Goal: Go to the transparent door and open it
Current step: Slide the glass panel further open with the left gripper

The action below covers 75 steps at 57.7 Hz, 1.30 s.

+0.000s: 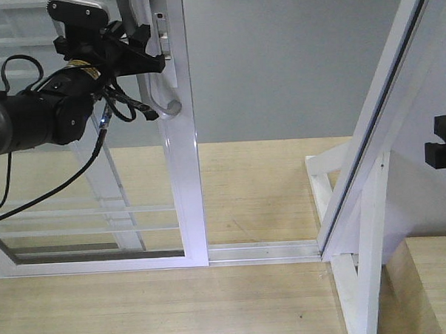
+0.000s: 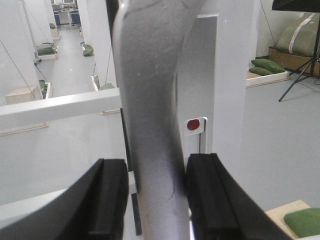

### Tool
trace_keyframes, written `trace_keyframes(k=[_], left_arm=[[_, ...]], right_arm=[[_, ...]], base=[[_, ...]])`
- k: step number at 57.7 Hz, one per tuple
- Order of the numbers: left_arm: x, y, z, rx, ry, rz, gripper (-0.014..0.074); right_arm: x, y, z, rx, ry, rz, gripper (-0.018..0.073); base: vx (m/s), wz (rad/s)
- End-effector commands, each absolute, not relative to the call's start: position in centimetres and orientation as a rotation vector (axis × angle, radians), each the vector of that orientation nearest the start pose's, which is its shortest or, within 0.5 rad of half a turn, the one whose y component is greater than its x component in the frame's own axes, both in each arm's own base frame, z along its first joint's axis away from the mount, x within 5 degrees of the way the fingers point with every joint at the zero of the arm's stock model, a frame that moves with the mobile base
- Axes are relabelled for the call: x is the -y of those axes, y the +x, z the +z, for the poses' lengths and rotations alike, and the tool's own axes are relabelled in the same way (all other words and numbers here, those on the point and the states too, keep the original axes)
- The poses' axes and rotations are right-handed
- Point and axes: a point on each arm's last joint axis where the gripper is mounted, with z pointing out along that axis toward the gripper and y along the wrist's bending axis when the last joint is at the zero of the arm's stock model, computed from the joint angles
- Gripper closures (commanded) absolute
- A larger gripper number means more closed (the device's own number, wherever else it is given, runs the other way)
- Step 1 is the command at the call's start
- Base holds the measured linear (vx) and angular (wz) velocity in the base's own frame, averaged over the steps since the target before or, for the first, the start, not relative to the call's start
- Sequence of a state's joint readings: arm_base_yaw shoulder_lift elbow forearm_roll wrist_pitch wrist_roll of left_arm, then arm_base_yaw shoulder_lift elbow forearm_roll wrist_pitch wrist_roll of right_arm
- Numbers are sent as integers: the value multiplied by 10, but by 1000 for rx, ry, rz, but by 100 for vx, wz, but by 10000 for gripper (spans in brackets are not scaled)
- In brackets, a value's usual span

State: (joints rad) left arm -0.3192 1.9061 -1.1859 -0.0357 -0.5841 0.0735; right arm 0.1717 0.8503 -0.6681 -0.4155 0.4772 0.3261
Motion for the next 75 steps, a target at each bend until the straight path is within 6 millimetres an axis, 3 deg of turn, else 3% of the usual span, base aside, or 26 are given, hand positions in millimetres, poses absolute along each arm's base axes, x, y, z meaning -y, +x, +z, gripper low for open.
trace_keyframes(k=[1, 16, 43, 52, 68, 75], left_arm=[[121, 417, 279, -1426, 176, -190, 198], [105, 420, 279, -1438, 51, -179, 198], [94, 422, 277, -1472, -61, -132, 198], [89, 416, 287, -1509, 3, -60, 198], [58, 410, 308, -1543, -9, 6, 198], [54, 408, 309, -1578, 9, 6, 198]], right_arm=[[-14, 174, 329, -1997, -139, -114, 122], [-14, 174, 329, -1997, -139, -114, 122], [-14, 174, 329, -1997, -139, -114, 122], [-14, 174, 329, -1997, -139, -114, 122], [-14, 174, 329, -1996, -139, -113, 122], [-14, 174, 329, -1996, -139, -113, 122]], base=[[0, 0], [0, 0], [0, 0], [0, 0], [0, 0], [0, 0]])
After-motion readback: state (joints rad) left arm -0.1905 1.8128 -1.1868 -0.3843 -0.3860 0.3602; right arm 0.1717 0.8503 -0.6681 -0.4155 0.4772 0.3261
